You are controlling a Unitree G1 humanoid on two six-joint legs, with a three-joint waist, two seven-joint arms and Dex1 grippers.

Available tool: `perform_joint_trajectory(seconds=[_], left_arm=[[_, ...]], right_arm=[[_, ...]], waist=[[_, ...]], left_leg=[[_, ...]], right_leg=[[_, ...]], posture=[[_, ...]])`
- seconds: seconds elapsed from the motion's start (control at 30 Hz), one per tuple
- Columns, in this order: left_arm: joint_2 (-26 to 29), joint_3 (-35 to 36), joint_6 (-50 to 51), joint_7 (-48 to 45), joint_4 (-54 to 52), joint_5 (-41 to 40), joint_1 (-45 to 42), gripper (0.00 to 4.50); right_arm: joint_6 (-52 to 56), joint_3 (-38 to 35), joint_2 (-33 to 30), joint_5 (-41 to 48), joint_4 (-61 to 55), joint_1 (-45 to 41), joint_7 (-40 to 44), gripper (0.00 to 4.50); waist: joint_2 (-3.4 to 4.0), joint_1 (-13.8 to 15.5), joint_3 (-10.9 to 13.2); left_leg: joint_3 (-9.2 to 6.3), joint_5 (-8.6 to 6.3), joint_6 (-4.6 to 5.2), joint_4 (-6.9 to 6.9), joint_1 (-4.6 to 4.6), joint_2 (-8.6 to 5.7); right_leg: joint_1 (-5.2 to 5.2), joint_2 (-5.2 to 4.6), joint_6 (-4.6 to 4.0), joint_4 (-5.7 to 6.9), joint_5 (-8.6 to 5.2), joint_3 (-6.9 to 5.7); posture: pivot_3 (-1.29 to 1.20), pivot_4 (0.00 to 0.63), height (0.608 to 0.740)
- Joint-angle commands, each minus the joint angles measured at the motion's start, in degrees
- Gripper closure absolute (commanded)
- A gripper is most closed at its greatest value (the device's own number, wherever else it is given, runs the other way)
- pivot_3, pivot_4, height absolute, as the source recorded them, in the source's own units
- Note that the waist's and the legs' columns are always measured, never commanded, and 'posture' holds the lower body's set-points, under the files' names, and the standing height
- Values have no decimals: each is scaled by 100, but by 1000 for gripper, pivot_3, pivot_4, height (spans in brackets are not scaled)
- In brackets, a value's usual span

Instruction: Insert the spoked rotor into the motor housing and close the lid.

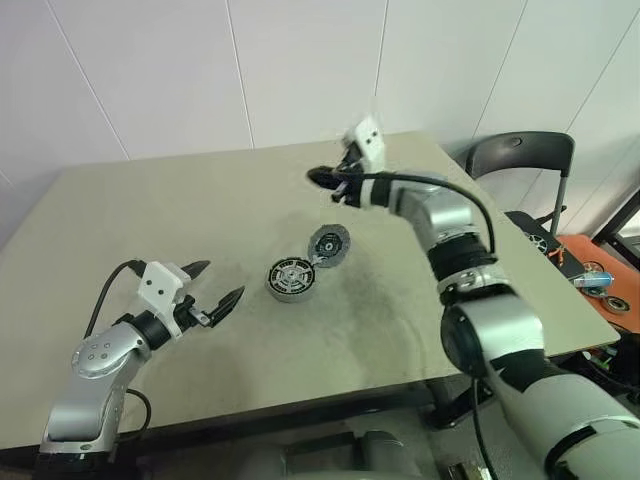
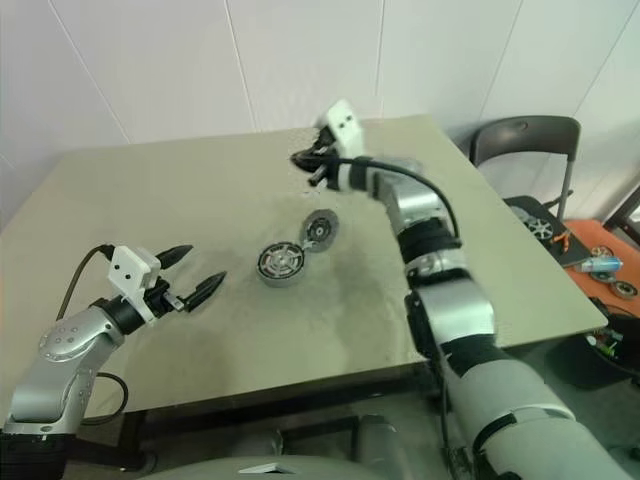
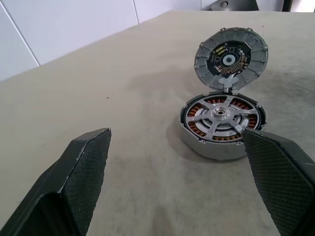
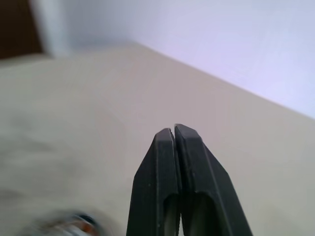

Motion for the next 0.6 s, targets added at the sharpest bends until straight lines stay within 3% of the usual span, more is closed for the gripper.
perform_joint_trajectory(seconds=[0.03,0.13,0.3,0.6], left_arm=[[41,61,10,25,-252,-23,-72,0],[24,59,-2,21,-245,-35,-71,0],[8,59,-64,-17,-160,-21,-60,0],[18,87,-148,-55,-103,-5,10,0]], right_arm=[[-553,741,-397,-1073,774,-56,-464,4493],[-707,967,-517,-1337,1072,72,-383,4493],[-645,730,-318,-1078,1002,153,-36,4493],[-279,73,-88,-382,767,76,379,4493]], waist=[[0,-2,0],[0,-6,0],[3,-144,2],[3,-132,2]], left_leg=[[2,0,0,1,-12,-1],[11,1,0,1,-38,-3],[21,1,1,0,-35,0],[20,2,2,12,-30,0]], right_leg=[[-12,-1,-1,1,1,2],[-48,0,-5,10,6,15],[-56,4,-5,22,25,29],[-45,7,10,24,17,29]], posture=[[0,0,740],[0,0,740],[0,0,740],[0,0,740]])
